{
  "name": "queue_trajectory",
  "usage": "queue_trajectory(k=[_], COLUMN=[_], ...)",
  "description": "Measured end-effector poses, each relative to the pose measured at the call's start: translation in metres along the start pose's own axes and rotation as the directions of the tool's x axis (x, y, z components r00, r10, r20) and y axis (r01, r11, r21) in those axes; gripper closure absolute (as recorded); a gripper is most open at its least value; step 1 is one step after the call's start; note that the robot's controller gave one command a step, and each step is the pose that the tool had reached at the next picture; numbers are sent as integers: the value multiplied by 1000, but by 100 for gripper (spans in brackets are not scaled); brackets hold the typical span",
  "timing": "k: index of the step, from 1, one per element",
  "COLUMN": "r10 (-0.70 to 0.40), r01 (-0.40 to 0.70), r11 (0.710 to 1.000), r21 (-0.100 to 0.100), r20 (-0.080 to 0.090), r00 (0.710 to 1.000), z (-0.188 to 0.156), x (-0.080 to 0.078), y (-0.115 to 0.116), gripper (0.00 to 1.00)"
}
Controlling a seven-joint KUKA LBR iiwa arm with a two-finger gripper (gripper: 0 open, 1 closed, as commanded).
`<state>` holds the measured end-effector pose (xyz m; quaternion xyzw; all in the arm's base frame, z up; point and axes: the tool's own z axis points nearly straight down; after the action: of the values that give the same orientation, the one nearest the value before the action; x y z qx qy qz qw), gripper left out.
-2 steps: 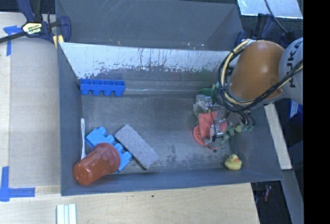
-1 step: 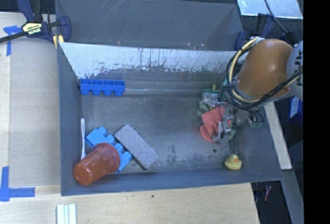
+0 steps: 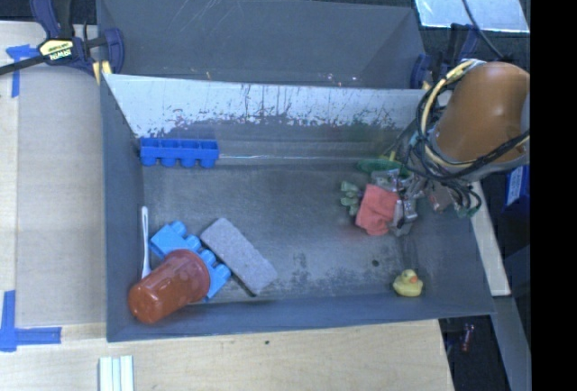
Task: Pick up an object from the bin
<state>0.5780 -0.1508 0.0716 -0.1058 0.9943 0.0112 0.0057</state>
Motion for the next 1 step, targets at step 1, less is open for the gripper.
queue_trajectory(k=[1], r10=[0], r01=[0], r11=[1000], r21=[0], r20=[0], r00=[1000], z=[0], x=[0], y=[0], gripper=[100])
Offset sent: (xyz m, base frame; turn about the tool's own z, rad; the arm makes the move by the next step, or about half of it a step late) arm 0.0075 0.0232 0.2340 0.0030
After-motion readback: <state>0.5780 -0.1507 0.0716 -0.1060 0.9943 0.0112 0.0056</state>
